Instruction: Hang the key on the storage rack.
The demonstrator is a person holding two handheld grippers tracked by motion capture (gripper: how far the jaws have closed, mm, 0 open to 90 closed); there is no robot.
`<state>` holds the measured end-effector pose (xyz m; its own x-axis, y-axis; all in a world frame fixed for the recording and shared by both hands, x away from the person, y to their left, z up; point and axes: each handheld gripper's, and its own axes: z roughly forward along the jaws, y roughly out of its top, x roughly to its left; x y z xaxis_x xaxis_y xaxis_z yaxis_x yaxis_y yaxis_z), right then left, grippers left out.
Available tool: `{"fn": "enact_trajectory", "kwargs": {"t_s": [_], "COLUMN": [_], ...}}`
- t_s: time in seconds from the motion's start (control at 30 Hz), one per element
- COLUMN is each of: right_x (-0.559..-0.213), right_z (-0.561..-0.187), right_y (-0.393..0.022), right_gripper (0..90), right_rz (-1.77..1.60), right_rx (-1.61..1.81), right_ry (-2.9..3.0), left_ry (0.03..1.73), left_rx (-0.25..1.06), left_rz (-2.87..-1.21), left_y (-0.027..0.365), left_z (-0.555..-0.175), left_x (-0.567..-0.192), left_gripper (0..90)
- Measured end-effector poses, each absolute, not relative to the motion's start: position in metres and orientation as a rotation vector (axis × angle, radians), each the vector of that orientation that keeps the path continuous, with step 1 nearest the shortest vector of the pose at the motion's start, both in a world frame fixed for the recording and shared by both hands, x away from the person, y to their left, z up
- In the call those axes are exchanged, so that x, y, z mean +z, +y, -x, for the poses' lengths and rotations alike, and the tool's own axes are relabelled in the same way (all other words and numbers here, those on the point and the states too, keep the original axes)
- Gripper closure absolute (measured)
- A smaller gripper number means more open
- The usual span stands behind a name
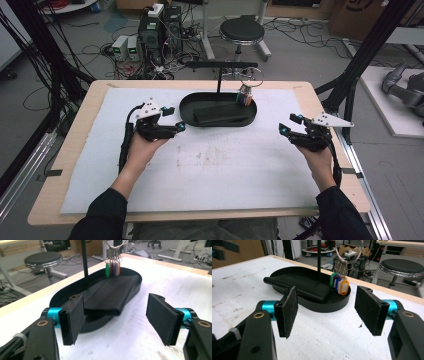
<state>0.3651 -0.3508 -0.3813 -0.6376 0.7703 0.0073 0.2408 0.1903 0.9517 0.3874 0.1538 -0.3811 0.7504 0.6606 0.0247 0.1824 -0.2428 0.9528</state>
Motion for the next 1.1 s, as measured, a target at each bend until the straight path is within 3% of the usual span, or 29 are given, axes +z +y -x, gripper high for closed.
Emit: {"fn": "enact_trajectory", "kwargs": {"t_s": [0.43, 1.1], "right_x": [-0.392, -0.403], "right_z": [-0.358, -0.359], "right_y": [-0.364, -0.362], "right_gripper": [30.7, 26.0], "right_rz": [-1.02, -1.035], "right_rx": [1.426, 1.367], "right_ry": [1.976, 2.048], "left_ry": [0.688, 0.71], "left_rx": [0.528, 0.56], "left_rz": [-1.779, -1.761], "left_y": [0.182, 0.199], "left_z": [-0.342, -0.346], "left_x": [-0.389, -0.412], "left_gripper": [28.1, 26.6]}}
